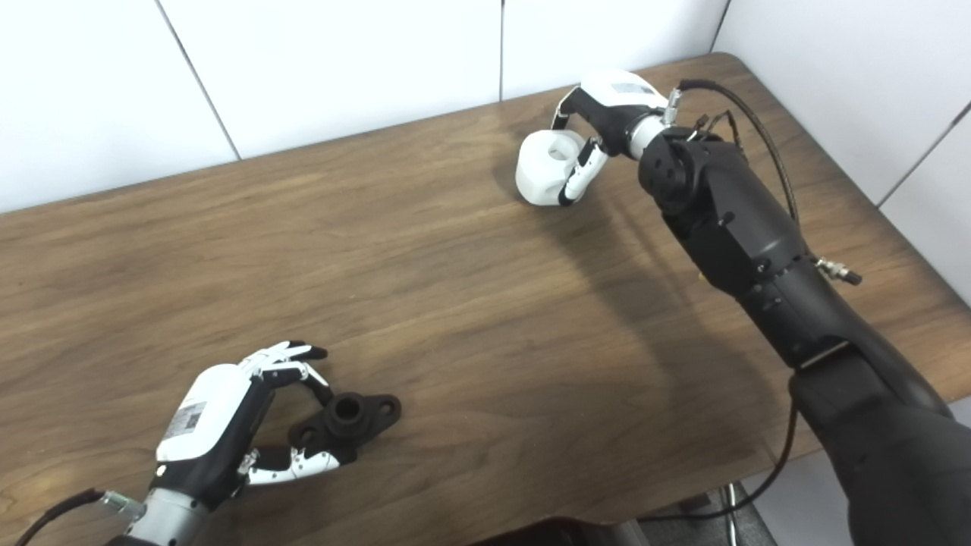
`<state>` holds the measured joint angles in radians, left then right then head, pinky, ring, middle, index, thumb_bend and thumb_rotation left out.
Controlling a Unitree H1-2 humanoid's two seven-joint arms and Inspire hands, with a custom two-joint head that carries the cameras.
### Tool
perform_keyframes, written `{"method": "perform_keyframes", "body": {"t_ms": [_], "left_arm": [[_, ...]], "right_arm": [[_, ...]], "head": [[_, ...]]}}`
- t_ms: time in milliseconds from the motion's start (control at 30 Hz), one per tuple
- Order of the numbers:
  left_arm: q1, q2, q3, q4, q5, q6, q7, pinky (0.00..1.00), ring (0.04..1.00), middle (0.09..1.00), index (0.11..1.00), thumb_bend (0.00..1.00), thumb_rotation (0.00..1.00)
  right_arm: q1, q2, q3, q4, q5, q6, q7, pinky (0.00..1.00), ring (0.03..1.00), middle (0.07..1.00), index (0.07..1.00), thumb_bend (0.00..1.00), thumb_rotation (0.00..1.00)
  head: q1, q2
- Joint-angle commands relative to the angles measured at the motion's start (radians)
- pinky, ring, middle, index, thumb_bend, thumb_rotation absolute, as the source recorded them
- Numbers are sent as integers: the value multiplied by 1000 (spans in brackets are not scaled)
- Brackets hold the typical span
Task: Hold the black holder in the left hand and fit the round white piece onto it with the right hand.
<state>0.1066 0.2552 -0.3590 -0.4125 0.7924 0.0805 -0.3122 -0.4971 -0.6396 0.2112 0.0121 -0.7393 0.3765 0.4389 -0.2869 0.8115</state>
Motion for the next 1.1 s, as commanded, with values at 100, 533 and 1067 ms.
{"method": "perform_keyframes", "body": {"t_ms": [100, 533, 1067], "left_arm": [[23, -1, -15, 18, 19, 28, -31, 877, 888, 820, 488, 518, 54], [19, -22, -33, 25, 63, 33, -34, 893, 890, 815, 488, 518, 54], [-2, -58, -49, 41, 100, 53, -45, 894, 893, 820, 489, 518, 55]], "right_arm": [[-21, -41, -16, -142, -11, 12, 45, 907, 950, 847, 489, 515, 142], [32, -3, -14, -475, -66, 91, 252, 954, 958, 846, 488, 518, 146], [89, 80, 26, -723, -101, 66, 391, 965, 954, 842, 486, 519, 148]], "head": [[21, 2], [71, 6], [160, 40]]}}
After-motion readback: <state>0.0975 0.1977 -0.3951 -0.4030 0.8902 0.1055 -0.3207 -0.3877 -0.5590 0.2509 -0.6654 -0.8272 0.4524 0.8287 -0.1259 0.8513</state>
